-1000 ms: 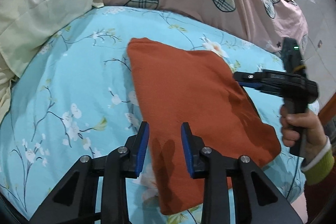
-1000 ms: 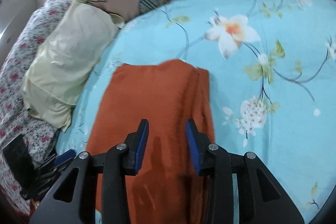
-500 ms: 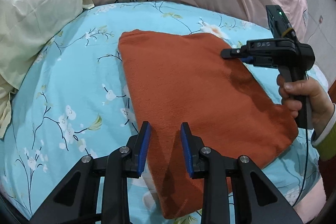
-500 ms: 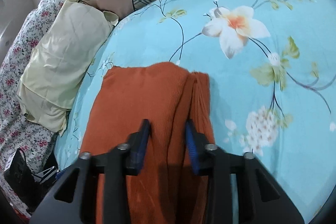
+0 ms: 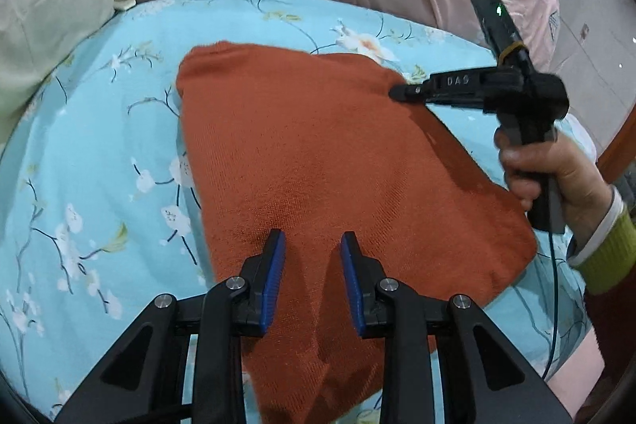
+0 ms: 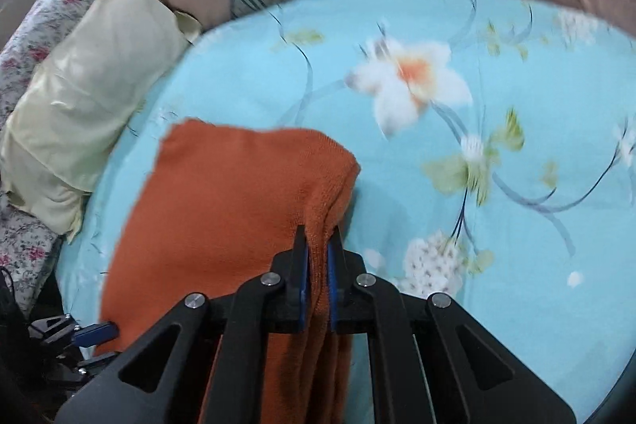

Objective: Fold small clothes

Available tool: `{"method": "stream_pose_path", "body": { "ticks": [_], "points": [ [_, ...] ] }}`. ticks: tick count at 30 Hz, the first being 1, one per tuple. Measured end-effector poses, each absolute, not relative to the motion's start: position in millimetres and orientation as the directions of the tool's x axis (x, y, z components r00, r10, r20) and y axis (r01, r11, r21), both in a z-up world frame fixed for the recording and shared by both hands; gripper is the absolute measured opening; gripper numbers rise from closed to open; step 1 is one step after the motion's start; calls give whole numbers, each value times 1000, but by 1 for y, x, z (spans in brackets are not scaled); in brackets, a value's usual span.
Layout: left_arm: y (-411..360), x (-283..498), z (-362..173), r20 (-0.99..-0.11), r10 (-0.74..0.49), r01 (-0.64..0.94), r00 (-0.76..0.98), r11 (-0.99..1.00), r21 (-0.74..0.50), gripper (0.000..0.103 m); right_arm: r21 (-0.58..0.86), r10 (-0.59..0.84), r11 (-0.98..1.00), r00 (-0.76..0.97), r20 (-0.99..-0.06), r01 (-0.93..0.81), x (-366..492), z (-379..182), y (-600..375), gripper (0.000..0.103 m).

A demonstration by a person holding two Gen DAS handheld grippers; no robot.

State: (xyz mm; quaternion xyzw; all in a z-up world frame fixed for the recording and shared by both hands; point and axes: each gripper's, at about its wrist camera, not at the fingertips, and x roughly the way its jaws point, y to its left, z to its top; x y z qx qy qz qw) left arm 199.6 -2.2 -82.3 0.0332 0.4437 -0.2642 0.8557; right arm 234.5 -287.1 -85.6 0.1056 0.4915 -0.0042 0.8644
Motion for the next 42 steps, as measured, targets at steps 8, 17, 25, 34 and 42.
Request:
{"method": "stream_pose_path", "body": {
  "ticks": [8, 17, 25, 34, 42],
  "points": [
    [11, 191, -71, -772, -419, 467, 478, 866, -180, 29, 247, 146, 962, 556, -819, 112, 175, -47, -287, 32],
    [23, 162, -73, -772, -428, 474, 469, 860, -189, 27, 264, 186, 956, 434, -882, 126, 76, -84, -273, 24],
    [2, 150, -95, -819, -385, 526, 425, 841, -122, 24, 187, 125, 976, 417, -900, 112, 79, -74, -279, 6],
    [3, 153, -104, -818, -402, 515, 410, 843, -156, 23, 143, 45, 981, 558, -829, 133, 128, -36, -265, 51],
    [2, 154, -97, -811, -439, 527, 387, 827, -196, 23, 234, 121, 959, 516, -848, 160, 204, -72, -284, 9]
  ]
}}
